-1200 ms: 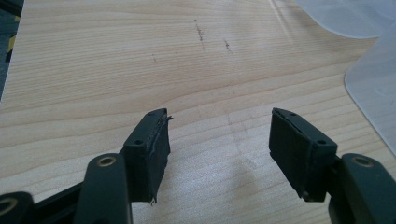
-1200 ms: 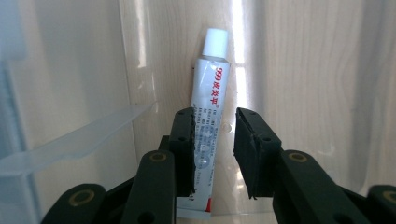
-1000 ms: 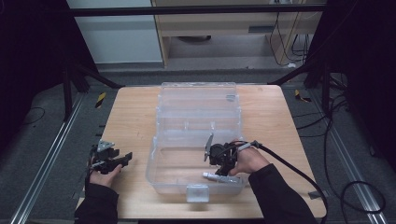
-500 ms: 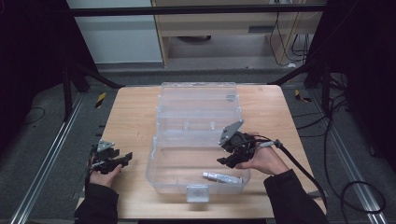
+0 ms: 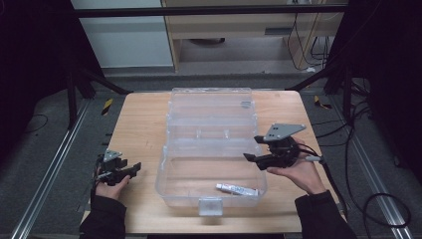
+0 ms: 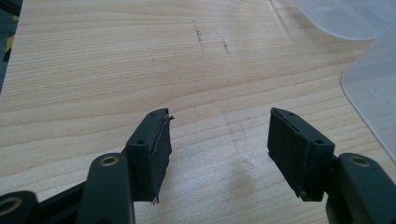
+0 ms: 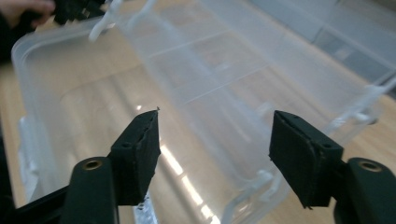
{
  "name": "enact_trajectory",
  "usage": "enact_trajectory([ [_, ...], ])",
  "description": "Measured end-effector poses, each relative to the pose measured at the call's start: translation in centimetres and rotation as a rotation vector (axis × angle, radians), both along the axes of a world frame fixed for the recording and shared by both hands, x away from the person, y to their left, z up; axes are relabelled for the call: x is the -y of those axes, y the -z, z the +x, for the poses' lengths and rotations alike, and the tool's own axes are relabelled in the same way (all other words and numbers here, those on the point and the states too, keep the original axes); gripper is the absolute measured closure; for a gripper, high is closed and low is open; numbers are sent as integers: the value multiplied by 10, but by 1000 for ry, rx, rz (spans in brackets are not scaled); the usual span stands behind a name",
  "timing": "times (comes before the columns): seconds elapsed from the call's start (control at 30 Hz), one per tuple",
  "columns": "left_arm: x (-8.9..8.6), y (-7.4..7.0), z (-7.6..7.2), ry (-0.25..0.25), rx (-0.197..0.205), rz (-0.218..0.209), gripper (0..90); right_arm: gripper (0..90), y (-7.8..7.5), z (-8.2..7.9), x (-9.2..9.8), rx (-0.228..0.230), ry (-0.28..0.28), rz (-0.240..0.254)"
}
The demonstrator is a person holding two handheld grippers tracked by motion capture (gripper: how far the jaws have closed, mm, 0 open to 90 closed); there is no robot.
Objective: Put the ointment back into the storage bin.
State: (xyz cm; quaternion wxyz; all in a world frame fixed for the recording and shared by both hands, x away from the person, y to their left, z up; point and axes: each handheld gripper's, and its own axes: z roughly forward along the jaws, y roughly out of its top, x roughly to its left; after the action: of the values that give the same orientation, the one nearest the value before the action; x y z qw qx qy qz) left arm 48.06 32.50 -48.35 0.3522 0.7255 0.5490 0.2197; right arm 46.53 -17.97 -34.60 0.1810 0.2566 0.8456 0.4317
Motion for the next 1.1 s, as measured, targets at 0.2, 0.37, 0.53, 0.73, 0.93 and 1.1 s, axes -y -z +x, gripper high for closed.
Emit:
enact_trajectory([
  [0.2, 0, 0, 0, -2, 1, -5, 391, 278, 2, -3, 29, 67, 134, 122],
  [0.37, 0, 0, 0, 0, 0, -2, 395, 253, 12, -3, 47, 90, 212, 139],
  [0.53, 0, -1, 0, 0, 1, -7, 407, 239, 25, -1, 63, 116, 313, 174],
  [0.73, 0, -2, -1, -6, 8, -11, 444, 216, 45, 6, 82, 123, 433, 189],
  [0.93, -1, -2, -1, -9, 9, -13, 454, 193, 65, 11, 96, 106, 503, 176],
  [1.1, -2, -3, -2, -13, 21, -10, 446, 181, 79, 16, 107, 93, 567, 187],
])
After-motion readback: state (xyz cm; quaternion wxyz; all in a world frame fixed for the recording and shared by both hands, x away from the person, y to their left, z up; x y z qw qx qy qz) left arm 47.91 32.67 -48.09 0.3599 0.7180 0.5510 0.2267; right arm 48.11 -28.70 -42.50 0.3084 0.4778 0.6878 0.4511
